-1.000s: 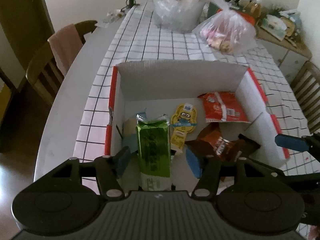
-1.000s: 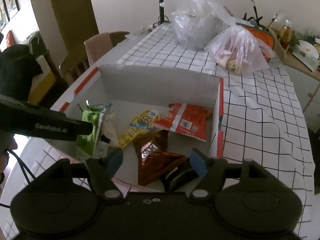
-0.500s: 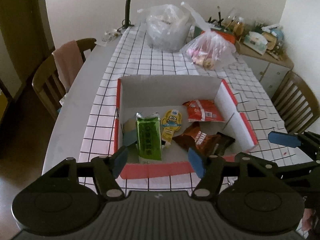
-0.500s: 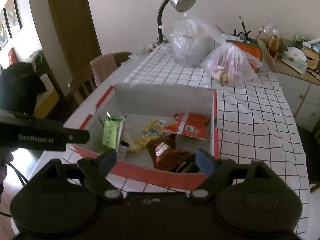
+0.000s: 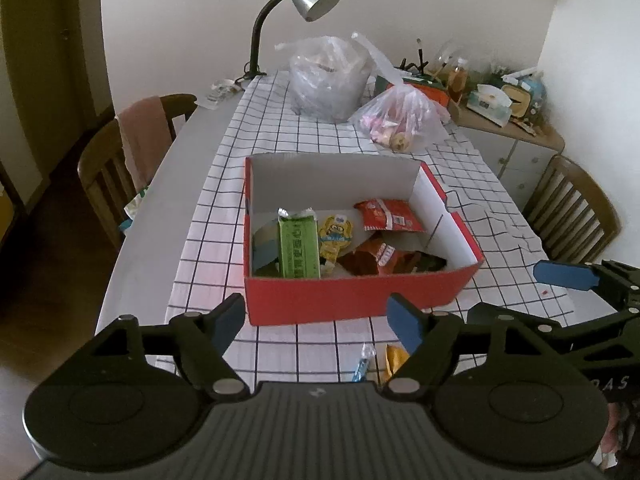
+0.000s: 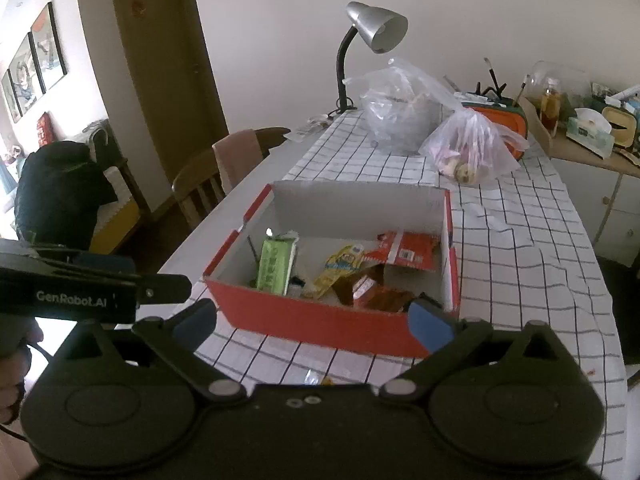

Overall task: Organize snacks
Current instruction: 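Withdraw both tools from the box toward the remaining snacks, then grasp clear-wrapped candy with left tool while right tool grasps round dark candy, then lift the clear candy with left tool while right tool holds the round candy, then carry clear candy and round candy into the red box with both tools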

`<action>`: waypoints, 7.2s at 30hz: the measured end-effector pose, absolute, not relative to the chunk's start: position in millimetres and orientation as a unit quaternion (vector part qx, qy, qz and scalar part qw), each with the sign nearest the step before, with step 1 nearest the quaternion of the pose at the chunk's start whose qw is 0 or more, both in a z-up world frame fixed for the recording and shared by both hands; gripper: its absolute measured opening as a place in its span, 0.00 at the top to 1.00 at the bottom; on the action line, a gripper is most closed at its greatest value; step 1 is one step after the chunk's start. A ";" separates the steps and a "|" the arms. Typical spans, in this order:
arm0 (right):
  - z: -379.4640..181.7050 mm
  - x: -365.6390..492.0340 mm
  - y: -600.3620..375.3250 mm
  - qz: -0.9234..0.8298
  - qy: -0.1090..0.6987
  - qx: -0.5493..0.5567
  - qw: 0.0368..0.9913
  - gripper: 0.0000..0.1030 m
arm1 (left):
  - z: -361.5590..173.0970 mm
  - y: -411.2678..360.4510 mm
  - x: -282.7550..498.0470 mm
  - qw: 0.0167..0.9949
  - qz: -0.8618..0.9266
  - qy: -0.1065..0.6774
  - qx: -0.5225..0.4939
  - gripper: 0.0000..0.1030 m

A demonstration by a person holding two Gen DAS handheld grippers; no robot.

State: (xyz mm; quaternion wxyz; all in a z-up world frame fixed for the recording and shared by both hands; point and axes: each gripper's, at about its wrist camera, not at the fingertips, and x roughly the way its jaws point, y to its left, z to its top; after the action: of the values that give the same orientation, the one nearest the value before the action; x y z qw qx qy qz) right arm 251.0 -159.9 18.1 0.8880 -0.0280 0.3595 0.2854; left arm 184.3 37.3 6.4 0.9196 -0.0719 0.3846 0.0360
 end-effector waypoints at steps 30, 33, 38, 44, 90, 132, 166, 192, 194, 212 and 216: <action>-70.1 255.5 -219.3 0.267 0.447 -0.064 0.852 0.02 | -91.9 14.8 217.9 0.872 -0.002 0.486 -0.053 0.22; -81.6 264.5 -219.0 0.273 0.456 -0.074 0.844 0.03 | -101.4 15.9 228.4 0.868 0.004 0.495 -0.043 0.22; -98.9 281.0 -219.2 0.274 0.469 -0.089 0.835 0.08 | -116.4 12.8 244.3 0.859 0.000 0.510 -0.029 0.23; -115.6 300.8 -220.5 0.275 0.482 -0.103 0.826 0.20 | -128.8 4.8 257.3 0.852 -0.024 0.523 -0.018 0.30; -130.6 307.6 -210.1 0.251 0.474 -0.119 0.836 0.88 | -147.0 -3.2 260.9 0.837 -0.029 0.545 -0.038 0.88; -132.5 252.2 -234.1 0.238 0.487 -0.099 0.835 0.40 | -100.7 30.3 183.7 0.855 -0.018 0.508 -0.100 0.88; -131.4 240.7 -229.0 0.229 0.483 -0.096 0.840 0.76 | -141.1 29.0 174.6 0.824 0.000 0.556 -0.110 0.73; -112.2 232.7 -230.3 0.238 0.463 -0.081 0.850 0.76 | -134.2 21.1 166.3 0.846 0.030 0.521 -0.111 0.89; -104.3 229.9 -227.6 0.243 0.455 -0.082 0.852 0.76 | -129.0 22.7 163.6 0.849 0.030 0.515 -0.117 0.89; -29.7 261.3 -192.8 0.282 0.377 -0.098 0.877 0.76 | -55.0 34.7 185.0 0.893 0.038 0.433 -0.118 0.89; -15.1 280.2 -182.8 0.290 0.360 -0.103 0.881 0.76 | -37.8 35.5 204.3 0.902 0.040 0.416 -0.111 0.89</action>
State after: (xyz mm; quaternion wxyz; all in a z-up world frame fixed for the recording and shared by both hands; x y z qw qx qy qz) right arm 280.2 -182.8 -15.1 0.8806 -0.1029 0.3602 0.2901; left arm 204.3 35.5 -37.8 0.9015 -0.1115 0.4161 0.0404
